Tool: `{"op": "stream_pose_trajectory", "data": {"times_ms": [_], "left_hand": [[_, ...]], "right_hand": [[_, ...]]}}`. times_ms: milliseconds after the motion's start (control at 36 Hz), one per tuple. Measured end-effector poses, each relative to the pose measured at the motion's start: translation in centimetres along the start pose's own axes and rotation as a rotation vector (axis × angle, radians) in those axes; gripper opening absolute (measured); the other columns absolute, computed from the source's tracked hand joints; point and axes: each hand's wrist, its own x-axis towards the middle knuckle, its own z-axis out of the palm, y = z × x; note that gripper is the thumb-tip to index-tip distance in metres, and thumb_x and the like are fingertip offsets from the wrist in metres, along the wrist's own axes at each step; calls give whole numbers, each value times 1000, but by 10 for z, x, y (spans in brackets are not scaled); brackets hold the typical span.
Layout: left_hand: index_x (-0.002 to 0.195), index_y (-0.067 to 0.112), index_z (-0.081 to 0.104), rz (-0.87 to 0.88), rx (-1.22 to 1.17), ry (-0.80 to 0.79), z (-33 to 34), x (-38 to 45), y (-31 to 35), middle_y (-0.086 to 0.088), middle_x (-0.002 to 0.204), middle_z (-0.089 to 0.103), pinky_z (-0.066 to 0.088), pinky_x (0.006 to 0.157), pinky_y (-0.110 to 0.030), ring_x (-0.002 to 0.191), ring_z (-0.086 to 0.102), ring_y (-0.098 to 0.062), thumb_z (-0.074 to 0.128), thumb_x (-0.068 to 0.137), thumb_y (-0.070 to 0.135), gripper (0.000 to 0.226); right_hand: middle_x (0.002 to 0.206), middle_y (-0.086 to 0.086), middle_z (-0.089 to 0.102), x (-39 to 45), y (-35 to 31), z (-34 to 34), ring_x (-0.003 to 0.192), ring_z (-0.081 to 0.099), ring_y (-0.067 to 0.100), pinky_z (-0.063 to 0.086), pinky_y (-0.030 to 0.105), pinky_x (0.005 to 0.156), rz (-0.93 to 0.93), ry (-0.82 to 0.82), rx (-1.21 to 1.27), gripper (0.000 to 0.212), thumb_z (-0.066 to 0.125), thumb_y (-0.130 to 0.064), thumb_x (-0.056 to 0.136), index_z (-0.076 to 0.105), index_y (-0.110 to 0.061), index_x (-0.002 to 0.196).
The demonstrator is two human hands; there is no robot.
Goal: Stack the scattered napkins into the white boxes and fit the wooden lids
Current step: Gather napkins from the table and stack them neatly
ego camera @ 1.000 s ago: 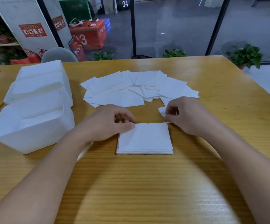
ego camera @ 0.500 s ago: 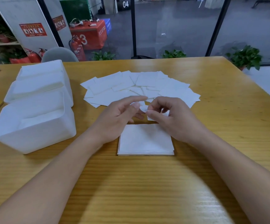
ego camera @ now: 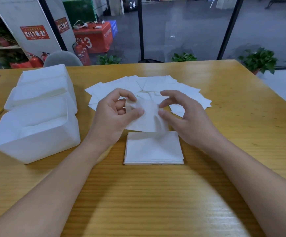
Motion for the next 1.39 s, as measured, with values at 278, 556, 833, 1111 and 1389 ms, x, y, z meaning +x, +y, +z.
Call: {"op": "stream_pose_trajectory", "data": {"times_ms": [278, 556, 833, 1111, 1389], "left_hand": [[133, 16, 67, -6, -6, -55, 0, -3, 8, -22, 104, 79, 59, 94, -59, 95, 74, -46, 85, 91, 2, 47], [118, 30, 74, -155, 350, -255, -19, 3, 8, -13, 66, 55, 48, 67, -38, 58, 54, -25, 78, 101, 26, 18], [119, 38, 69, -188, 528, -420, -21, 3, 7, -4, 63, 55, 38, 60, -29, 57, 46, -15, 77, 100, 26, 23], [105, 35, 74, -168, 655, -378, -28, 6, -2, 6, 57, 51, 43, 66, -34, 54, 46, -11, 84, 92, 50, 22], [100, 35, 76, -128, 652, -359, -18, 5, -16, 9, 65, 61, 41, 65, -26, 59, 50, -3, 77, 99, 41, 6]], "right_hand": [[119, -13, 76, 3, -4, -2, 116, 70, 3, 61, 36, 92, 86, -11, 164, 28, 78, -34, 99, 73, -32, 127], [65, -2, 34, 6, -3, -26, 57, 33, 17, 29, 24, 51, 231, -185, 63, 8, 78, -23, 98, 78, -27, 106], [61, -3, 49, 2, -4, -27, 53, 48, 15, 38, 30, 51, 253, -406, -25, 19, 84, -27, 92, 74, -31, 108], [76, -1, 69, 8, 5, -33, 58, 54, 11, 44, 31, 57, 216, -197, -132, 25, 89, -51, 83, 78, -32, 94], [99, -13, 65, 15, 46, -12, 87, 57, 9, 39, 28, 72, 127, 39, -487, 25, 77, -39, 97, 77, -26, 118]]}}
